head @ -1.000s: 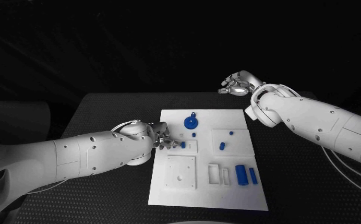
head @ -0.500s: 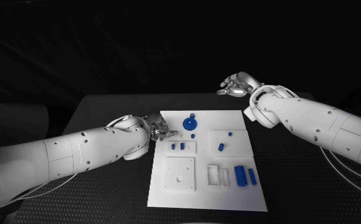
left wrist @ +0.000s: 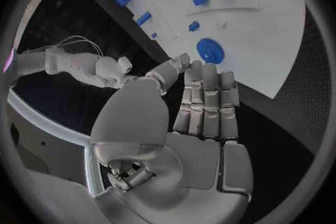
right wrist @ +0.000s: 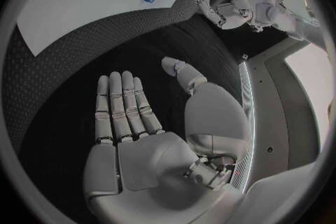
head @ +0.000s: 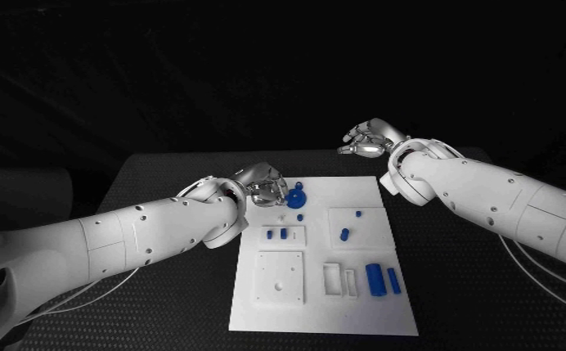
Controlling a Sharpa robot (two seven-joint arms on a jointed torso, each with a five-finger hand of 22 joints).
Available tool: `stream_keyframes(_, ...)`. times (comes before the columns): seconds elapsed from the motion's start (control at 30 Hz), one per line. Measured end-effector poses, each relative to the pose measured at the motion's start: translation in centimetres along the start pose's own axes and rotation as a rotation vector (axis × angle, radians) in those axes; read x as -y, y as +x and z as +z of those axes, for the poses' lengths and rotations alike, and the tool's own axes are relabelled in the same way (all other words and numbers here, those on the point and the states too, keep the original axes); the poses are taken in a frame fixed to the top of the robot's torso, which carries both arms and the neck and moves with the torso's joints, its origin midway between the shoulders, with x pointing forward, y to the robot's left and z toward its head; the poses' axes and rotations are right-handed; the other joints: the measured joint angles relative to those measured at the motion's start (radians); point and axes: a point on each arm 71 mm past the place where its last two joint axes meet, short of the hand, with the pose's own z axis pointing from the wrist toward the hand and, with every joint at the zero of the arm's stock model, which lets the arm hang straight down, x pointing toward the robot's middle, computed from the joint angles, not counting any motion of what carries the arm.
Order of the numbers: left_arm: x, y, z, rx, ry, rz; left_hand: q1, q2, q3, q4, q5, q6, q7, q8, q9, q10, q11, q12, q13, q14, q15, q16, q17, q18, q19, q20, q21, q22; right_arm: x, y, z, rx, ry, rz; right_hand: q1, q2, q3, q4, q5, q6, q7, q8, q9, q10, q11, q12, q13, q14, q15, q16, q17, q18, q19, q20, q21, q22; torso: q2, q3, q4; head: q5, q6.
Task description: Assemble the parts on the task board
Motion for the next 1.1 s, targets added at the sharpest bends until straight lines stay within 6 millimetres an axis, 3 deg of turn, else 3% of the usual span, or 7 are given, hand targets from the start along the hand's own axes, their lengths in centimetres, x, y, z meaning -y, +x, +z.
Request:
stream_keyframes(0.07, 0.8, 0.3, 0.5, 0.002, 0.052, 0.053, 0.0, -0.013, 0.021, -0.015, -0.037, 0.002, 0.002, -0.024, -0.013, -0.001, 0.012, -0.067, -0.039, 0.009, 0.009, 0.003, 0.0, 0.0, 0.009, -0.002, 0.0, 0.01, 0.0, 0.1, 0.0, -0.001, -0.001, 0.0, 0.0, 0.0, 0.0, 0.0, 0.0, 0.0, 0.0, 0.0, 0.0, 0.0, 0.0, 0.0, 0.0, 0.0, 0.0, 0.0, 0.0, 0.0, 0.0, 0.0, 0.0, 0.0, 0.0, 0.0002, 0.0, 0.0, 0.001)
stream_keyframes(0.13, 1.6, 0.7, 0.9, 0.0, 0.101, 0.109, 0.009, -0.023, 0.031, -0.02, -0.045, 0.003, 0.003, -0.039, -0.019, -0.003, 0.017, -0.11, -0.062, 0.011, 0.011, 0.008, 0.0, 0.0, 0.011, -0.004, 0.0, 0.015, -0.1, 0.1, 0.0, -0.003, -0.001, 0.001, 0.0, 0.0, 0.0, 0.0, 0.0, 0.0, 0.0, 0.0, 0.0, 0.0, 0.0, 0.0, -0.001, 0.0, 0.0, 0.0, -0.001, 0.0, 0.0, 0.0, 0.0, 0.001, 0.0, 0.0002, -0.0003, 0.0, 0.003)
stream_keyframes(0.27, 2.7, 1.3, 1.4, -0.016, 0.189, 0.231, 0.05, -0.03, 0.062, -0.02, 0.031, 0.007, 0.0, -0.05, -0.023, 0.003, 0.023, -0.162, -0.086, 0.008, 0.022, 0.008, 0.0, 0.009, 0.011, -0.003, 0.0, 0.016, -0.1, 0.2, 0.0, -0.004, -0.002, 0.002, 0.0, 0.0, 0.0, 0.0, 0.0, 0.0, 0.0, 0.0, 0.0, 0.0, 0.0, 0.0, -0.001, 0.0, 0.0, 0.0, -0.001, 0.0, 0.0, 0.0, 0.0, 0.001, 0.001, 0.0003, -0.0016, 0.0, 0.007)
stream_keyframes(0.37, 3.3, 1.8, 1.6, -0.034, 0.236, 0.311, 0.052, -0.032, 0.063, -0.02, 0.032, 0.007, 0.0, -0.056, -0.024, -0.003, 0.028, -0.183, -0.094, 0.008, 0.022, 0.008, 0.0, 0.016, 0.011, -0.003, 0.0, 0.016, -0.1, 0.2, 0.0, -0.004, -0.002, 0.002, 0.0, 0.0, 0.0, 0.0, 0.0, 0.0, 0.0, 0.0, 0.0, 0.0, 0.0, 0.0, -0.001, 0.0, 0.0, 0.0, -0.001, 0.0, 0.0, 0.0, 0.0, 0.001, 0.002, 0.0005, -0.0023, 0.0, 0.009)
stream_keyframes(0.63, 4.1, 2.9, 2.0, -0.077, 0.29, 0.438, 0.024, -0.06, 0.058, -0.007, -0.055, -0.016, -0.006, -0.085, -0.035, -0.012, 0.037, -0.24, -0.116, 0.009, 0.029, 0.013, -0.001, 0.015, 0.022, -0.007, -0.004, 0.016, -0.1, 0.2, 0.0, -0.006, -0.003, 0.003, 0.0, 0.0, 0.0, 0.0, 0.0, 0.0, 0.0, 0.0, 0.0, 0.0, 0.0, 0.004, -0.002, 0.0, 0.0, 0.0, -0.002, 0.0, 0.0, 0.0, 0.0, 0.001, 0.006, 0.0012, -0.0041, -0.001, 0.011)
stream_keyframes(0.73, 4.0, 3.3, 2.2, -0.09, 0.292, 0.462, 0.018, -0.066, 0.059, 0.005, -0.114, -0.016, -0.006, -0.091, -0.037, -0.01, 0.039, -0.252, -0.121, 0.014, 0.034, 0.023, 0.001, 0.015, 0.03, -0.009, -0.004, 0.016, -0.2, 0.3, 0.0, -0.007, -0.005, 0.004, 0.0, 0.0, 0.0, 0.0, 0.0, 0.0, 0.0, 0.0, 0.0, 0.0, 0.0, 0.004, -0.002, 0.0, 0.0, 0.0, -0.002, 0.0, 0.0, 0.0, 0.0, 0.001, 0.006, 0.001, -0.0046, -0.002, 0.011)
stream_keyframes(1.1, 3.5, 4.0, 2.7, -0.134, 0.275, 0.52, 0.018, -0.066, 0.064, 0.016, -0.118, -0.02, -0.002, -0.107, -0.05, -0.012, 0.044, -0.286, -0.136, 0.014, 0.034, 0.028, 0.003, 0.024, 0.03, -0.009, -0.004, 0.015, -0.4, 0.4, -0.1, -0.01, -0.009, 0.006, 0.0, 0.0, 0.0, 0.0, 0.0, 0.0, 0.0, 0.004, -0.001, 0.0, 0.0, 0.004, -0.003, 0.0, 0.0, 0.004, -0.003, 0.0, 0.0, 0.0, 0.0, 0.002, 0.007, 0.0002, -0.0047, -0.008, 0.006)
